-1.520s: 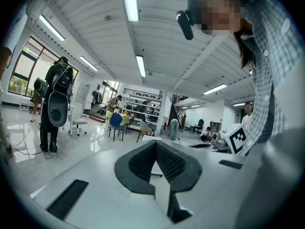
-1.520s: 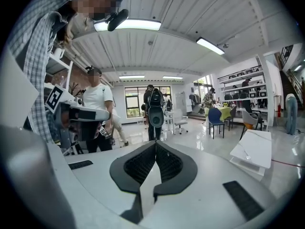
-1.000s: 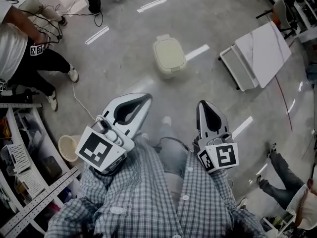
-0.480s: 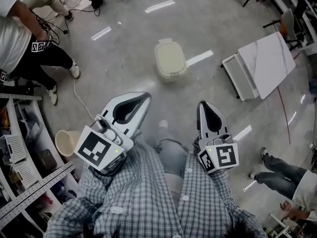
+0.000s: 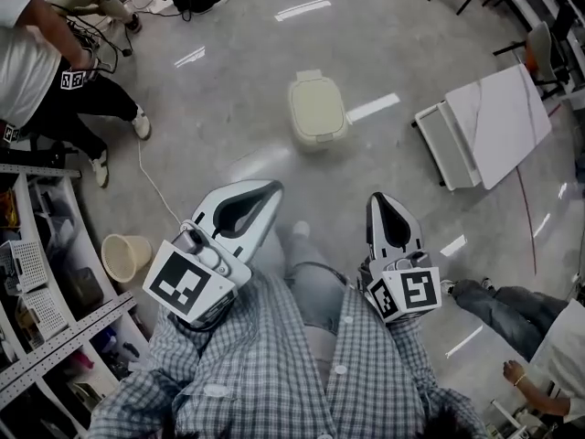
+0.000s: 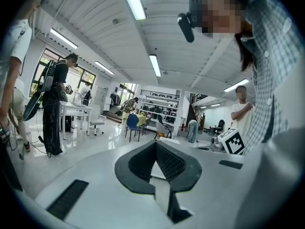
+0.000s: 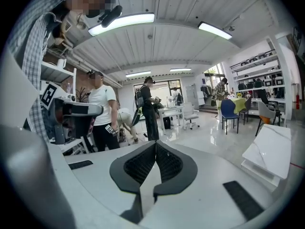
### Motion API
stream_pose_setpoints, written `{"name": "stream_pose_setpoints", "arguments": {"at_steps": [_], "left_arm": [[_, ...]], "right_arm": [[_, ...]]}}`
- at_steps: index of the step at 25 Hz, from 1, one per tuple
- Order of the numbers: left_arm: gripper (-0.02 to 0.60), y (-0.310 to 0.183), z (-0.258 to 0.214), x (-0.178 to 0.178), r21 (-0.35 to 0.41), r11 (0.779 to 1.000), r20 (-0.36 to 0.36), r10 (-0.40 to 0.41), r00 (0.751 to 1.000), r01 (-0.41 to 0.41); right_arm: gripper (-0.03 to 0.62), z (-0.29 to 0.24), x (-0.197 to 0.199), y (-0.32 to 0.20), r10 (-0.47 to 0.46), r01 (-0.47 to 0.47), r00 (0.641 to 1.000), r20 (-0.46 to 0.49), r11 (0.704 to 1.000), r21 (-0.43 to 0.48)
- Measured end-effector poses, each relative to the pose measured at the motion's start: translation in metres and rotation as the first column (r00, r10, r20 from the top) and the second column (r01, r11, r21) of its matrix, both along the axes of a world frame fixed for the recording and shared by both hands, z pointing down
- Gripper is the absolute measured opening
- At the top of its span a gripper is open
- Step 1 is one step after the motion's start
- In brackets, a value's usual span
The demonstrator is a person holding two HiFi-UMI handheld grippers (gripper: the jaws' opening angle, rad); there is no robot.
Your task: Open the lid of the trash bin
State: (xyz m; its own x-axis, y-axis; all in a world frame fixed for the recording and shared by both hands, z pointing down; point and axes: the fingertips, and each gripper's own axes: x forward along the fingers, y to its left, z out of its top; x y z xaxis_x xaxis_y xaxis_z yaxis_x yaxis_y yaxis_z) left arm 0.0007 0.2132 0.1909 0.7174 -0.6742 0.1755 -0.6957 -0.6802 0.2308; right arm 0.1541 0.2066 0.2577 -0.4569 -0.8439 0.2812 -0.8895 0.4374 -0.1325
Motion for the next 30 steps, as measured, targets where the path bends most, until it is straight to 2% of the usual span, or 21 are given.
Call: {"name": "stream_pose_setpoints", "arguments": {"at_steps": [5, 9, 12, 16, 30], "left_arm": [[0.005, -0.017, 0.005, -0.009, -0.004, 1.000, -0.010, 0.009, 1.000, -0.009], [0.005, -0.038, -0.003, -0.006, 0.040, 0.998, -0.048, 0.047, 0.998, -0.045], [0.005, -0.052, 0.003, -0.010, 0.001, 0.997, -0.008, 0.079, 0.997, -0.079], [0.005, -0.078, 0.001, -0.019, -0.009, 0.995, -0.041, 0.103, 0.994, -0.104], [0.005, -0.149, -0.003, -0.046, 0.023, 0.988, -0.042, 0.157, 0.987, -0.156]], "right_arm": [[0.018, 0.000, -0.012, -0.015, 0.012, -0.012, 1.000, -0.002, 1.000, -0.004], [0.018, 0.001, -0.013, -0.024, 0.033, -0.033, 0.999, -0.025, 0.999, -0.007], [0.018, -0.003, -0.014, -0.038, 0.066, -0.066, 0.997, -0.028, 0.998, -0.002], [0.018, -0.009, -0.020, -0.060, 0.105, -0.105, 0.994, -0.040, 0.994, 0.014], [0.018, -0.011, -0.045, -0.116, 0.180, -0.179, 0.983, -0.046, 0.984, 0.026]]}}
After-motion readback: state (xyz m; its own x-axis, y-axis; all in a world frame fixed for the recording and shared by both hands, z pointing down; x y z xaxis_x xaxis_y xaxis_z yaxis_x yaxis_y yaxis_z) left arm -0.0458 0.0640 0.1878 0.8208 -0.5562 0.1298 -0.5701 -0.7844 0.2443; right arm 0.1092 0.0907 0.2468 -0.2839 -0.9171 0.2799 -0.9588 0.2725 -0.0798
